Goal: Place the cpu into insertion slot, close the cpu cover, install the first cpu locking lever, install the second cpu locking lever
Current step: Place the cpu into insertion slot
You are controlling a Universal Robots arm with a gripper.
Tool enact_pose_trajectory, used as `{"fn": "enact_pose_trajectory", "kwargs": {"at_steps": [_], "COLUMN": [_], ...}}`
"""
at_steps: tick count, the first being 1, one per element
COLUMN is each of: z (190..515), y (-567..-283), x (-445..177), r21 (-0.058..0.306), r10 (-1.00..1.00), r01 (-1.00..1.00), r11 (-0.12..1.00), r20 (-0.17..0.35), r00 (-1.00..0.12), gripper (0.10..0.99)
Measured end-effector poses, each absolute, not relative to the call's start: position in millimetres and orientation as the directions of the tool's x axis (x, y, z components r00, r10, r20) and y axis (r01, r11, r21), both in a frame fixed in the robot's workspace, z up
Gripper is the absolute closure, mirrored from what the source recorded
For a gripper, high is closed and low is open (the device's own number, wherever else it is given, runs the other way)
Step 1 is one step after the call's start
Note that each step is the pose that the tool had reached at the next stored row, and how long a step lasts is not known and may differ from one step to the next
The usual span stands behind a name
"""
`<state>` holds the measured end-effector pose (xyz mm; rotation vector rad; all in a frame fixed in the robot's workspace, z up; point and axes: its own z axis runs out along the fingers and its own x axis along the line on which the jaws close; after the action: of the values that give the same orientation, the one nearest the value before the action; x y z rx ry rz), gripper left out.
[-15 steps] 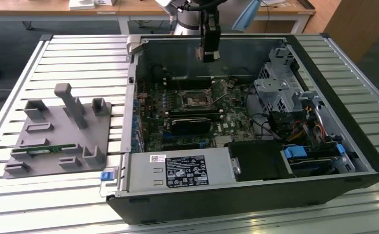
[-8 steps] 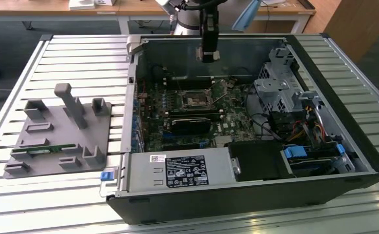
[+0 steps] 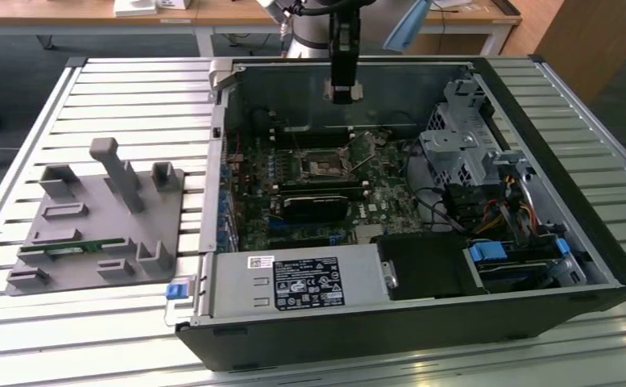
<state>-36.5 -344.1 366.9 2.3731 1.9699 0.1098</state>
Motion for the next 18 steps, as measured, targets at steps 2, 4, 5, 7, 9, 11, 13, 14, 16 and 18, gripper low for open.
{"fn": "enact_pose_trajectory", "kwargs": {"at_steps": [2, 4, 5, 7, 9, 11, 13, 14, 16, 18], "z": [366.9, 366.8, 366.8, 366.7, 366.6, 366.6, 366.5, 366.4, 366.3, 366.3], "y": [-344.1, -344.1, -344.1, -344.1, -344.1, -344.1, -344.0, -344.0, -344.0, -344.0], "x": [-36.5, -36.5, -36.5, -36.5, -36.5, -36.5, -36.5, -36.5, -36.5, -36.6], "r21": [0.088, 0.088, 0.088, 0.088, 0.088, 0.088, 0.088, 0.088, 0.088, 0.088], "r10": [0.98, 0.977, 0.975, 0.972, 0.968, 0.964, 0.96, 0.957, 0.95, 0.948], "r01": [0.976, 0.973, 0.971, 0.968, 0.964, 0.96, 0.956, 0.953, 0.946, 0.944], "r11": [-0.199, -0.214, -0.221, -0.236, -0.251, -0.265, -0.281, -0.29, -0.311, -0.318], "r20": [0.019, 0.019, 0.019, 0.019, 0.019, 0.019, 0.019, 0.019, 0.019, 0.019], "r00": [0.198, 0.213, 0.22, 0.236, 0.25, 0.265, 0.28, 0.29, 0.31, 0.317], "gripper": [0.549, 0.549, 0.549, 0.549, 0.549, 0.549, 0.549, 0.549, 0.549, 0.549]}}
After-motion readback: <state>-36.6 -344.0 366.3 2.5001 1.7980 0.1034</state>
